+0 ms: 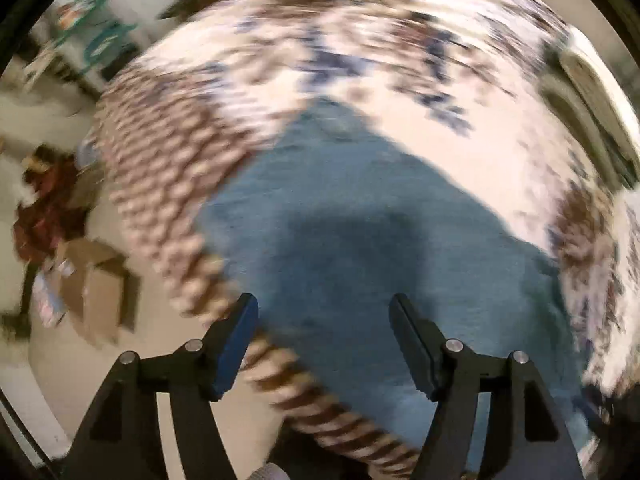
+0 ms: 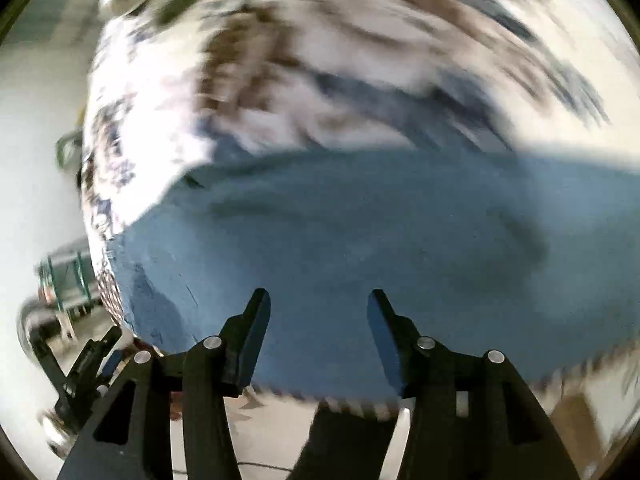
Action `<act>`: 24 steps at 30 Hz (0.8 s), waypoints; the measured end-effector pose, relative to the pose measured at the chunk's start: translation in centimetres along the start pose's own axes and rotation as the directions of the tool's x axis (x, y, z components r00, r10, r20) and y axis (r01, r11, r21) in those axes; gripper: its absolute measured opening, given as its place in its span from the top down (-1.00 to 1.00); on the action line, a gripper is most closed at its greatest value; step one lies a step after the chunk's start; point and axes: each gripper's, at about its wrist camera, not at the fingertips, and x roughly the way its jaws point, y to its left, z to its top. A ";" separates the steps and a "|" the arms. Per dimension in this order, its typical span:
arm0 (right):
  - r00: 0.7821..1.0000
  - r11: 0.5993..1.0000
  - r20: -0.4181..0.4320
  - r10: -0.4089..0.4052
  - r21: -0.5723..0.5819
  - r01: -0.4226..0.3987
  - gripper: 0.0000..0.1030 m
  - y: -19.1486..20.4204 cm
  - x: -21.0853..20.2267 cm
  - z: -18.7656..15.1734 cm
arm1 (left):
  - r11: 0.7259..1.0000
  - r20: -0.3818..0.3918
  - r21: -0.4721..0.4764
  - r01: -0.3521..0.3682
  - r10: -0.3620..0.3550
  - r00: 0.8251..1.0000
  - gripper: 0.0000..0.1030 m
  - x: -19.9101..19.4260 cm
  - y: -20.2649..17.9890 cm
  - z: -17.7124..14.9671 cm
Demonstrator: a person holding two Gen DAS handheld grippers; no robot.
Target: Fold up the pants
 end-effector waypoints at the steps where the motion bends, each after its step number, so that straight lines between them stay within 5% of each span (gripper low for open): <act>1: 1.000 1.000 0.001 -0.009 -0.028 0.009 -0.04 1.6 1.3 1.1 | 1.000 -0.010 0.021 0.019 -0.019 1.000 -0.29 0.7 -1.7 0.7; 5: 0.996 0.973 -0.047 -0.069 -0.225 0.057 -0.04 6.6 5.9 6.5 | 0.988 -0.038 0.151 0.034 -0.029 0.999 -0.28 4.1 -7.9 3.0; 7: 0.987 0.949 -0.055 -0.153 -0.288 0.131 -0.04 7.2 8.0 7.5 | 0.975 -0.043 0.222 0.022 -0.013 0.999 -0.28 6.2 -10.5 4.2; 10: 0.977 0.934 -0.116 -0.177 -0.333 0.130 -0.02 6.7 9.3 8.3 | 0.953 -0.046 0.303 -0.027 0.043 0.998 -0.31 9.5 -12.9 5.5; 12: 0.978 0.924 -0.103 -0.180 -0.359 0.132 0.29 6.3 9.0 8.7 | 0.947 -0.051 0.319 -0.040 0.060 0.997 -0.42 10.6 -13.3 6.3; 13: 0.979 0.921 -0.104 -0.175 -0.369 0.125 0.74 6.1 8.7 8.8 | 0.947 -0.054 0.319 -0.034 0.054 0.997 -0.45 10.6 -13.3 6.6; 14: 0.981 0.922 -0.101 -0.167 -0.367 0.119 0.87 5.7 8.4 8.9 | 0.947 -0.057 0.319 -0.030 0.050 0.997 -0.47 10.5 -13.3 6.8; 24: 0.996 0.958 0.040 -0.077 -0.274 0.085 0.96 2.9 2.5 10.4 | 0.958 -0.101 0.269 0.098 -0.072 0.992 -0.47 6.1 -11.1 7.4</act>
